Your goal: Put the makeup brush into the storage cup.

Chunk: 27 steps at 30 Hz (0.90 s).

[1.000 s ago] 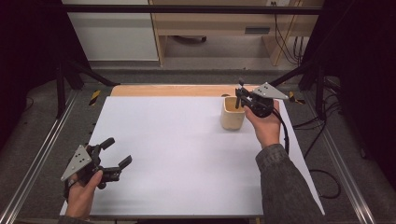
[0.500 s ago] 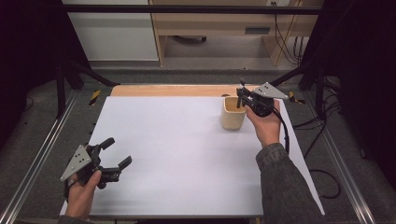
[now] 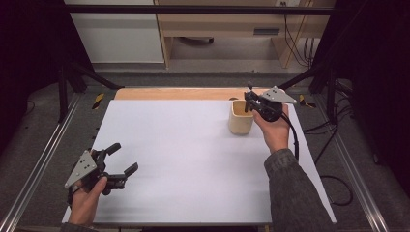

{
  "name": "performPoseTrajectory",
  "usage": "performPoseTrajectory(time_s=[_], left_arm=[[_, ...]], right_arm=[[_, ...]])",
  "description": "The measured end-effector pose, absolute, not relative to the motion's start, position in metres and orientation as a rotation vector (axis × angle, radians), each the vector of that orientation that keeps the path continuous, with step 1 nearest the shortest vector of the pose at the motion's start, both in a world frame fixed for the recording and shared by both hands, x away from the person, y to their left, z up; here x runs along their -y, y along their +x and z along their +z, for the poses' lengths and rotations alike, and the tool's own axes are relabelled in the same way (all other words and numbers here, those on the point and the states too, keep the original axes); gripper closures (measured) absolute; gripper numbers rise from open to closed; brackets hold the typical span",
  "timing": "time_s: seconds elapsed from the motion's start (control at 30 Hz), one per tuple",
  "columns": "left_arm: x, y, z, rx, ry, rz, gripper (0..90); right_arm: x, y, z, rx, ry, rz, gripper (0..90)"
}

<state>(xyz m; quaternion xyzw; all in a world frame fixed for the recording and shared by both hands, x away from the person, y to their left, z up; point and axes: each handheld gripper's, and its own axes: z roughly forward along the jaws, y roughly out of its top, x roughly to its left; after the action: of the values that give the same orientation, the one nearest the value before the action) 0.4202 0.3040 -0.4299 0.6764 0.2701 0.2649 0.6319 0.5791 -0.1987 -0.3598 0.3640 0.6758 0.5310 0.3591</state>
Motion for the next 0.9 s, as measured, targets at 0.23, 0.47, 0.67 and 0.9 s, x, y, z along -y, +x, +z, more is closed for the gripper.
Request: performPoseTrajectory(time_s=[0.23, 0.47, 0.67, 0.9], left_arm=[[-0.302, 0.421, -0.431, -0.603, 1.552, 0.597, 4.3], [-0.302, 0.421, -0.431, -0.602, 1.553, 0.596, 4.3], [-0.301, 0.421, -0.431, -0.598, 1.559, 0.596, 4.3], [-0.301, 0.420, -0.431, -0.595, 1.559, 0.595, 4.3]], right_arm=[[0.199, 0.581, -0.362, -1.739, 0.950, 1.373, 78.8], [0.197, 0.583, -0.369, -1.749, 0.963, 1.364, 78.8], [0.199, 0.583, -0.375, -1.756, 0.977, 1.360, 78.8], [0.203, 0.582, -0.379, -1.751, 0.996, 1.359, 78.7]])
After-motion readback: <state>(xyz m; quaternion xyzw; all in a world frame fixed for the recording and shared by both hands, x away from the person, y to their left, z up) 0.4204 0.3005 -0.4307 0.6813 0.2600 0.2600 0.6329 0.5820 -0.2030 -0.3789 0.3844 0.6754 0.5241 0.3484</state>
